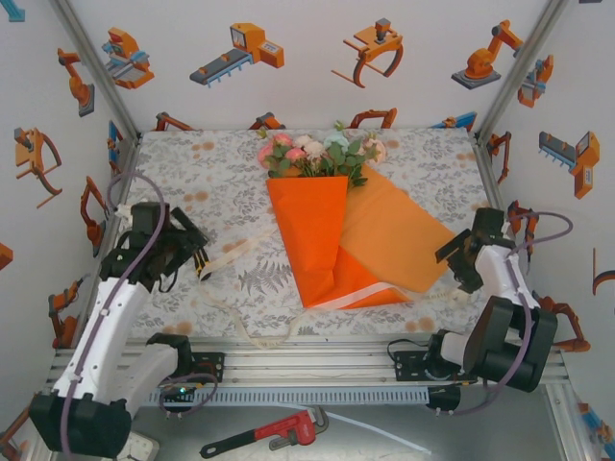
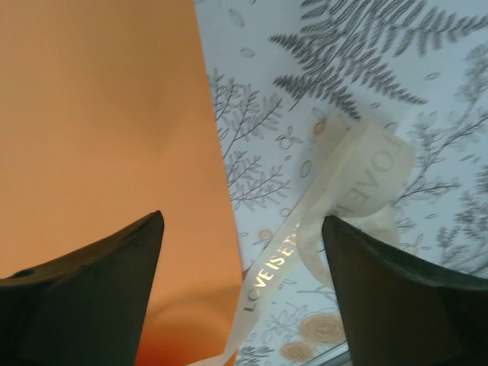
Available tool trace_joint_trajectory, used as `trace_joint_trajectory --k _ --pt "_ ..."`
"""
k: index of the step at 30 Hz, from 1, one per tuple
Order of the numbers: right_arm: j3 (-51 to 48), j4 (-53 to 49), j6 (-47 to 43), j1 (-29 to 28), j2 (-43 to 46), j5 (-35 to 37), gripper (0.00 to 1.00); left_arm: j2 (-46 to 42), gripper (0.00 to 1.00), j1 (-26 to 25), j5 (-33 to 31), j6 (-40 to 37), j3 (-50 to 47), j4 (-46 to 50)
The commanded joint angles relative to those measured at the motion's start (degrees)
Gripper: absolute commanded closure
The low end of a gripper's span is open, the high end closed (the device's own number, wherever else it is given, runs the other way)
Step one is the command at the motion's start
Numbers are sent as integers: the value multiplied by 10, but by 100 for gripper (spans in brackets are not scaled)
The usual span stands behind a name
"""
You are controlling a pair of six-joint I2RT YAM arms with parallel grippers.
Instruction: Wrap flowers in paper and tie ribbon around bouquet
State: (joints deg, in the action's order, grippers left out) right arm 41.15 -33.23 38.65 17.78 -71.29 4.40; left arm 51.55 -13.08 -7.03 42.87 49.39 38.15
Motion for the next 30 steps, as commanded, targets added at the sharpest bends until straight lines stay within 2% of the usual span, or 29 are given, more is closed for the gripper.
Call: trace_joint_trajectory --k 1,3,5,7,9,11,15,18,23,30 --pt "23 -43 11 47 11 74 14 60 26 -83 83 -72 20 -74" --pt "29 -37 3 91 17 61 11 108 26 -142 128 -91 22 -138" --pt "51 -32 -25 109 14 48 8 169 26 -200 147 -109 40 -169" --pt "74 -23 -68 108 -4 -9 1 231 28 -248 135 -124 70 -168" --pt "85 -22 -70 94 -19 -41 2 289 32 -289 133 -141 97 -172" --pt "70 23 -87 74 -21 -99 5 332 40 -313 154 -147 113 -191" --pt "73 33 -65 55 -61 -121 7 401 57 -336 212 -127 125 -242" --pt "74 25 -51 42 -80 -104 7 437 63 -355 237 -141 140 -245" --pt "45 15 -4 32 -111 -102 7 489 65 -366 294 -141 151 -259" --pt "10 49 13 -6 -136 -132 6 531 65 -375 276 -142 133 -262"
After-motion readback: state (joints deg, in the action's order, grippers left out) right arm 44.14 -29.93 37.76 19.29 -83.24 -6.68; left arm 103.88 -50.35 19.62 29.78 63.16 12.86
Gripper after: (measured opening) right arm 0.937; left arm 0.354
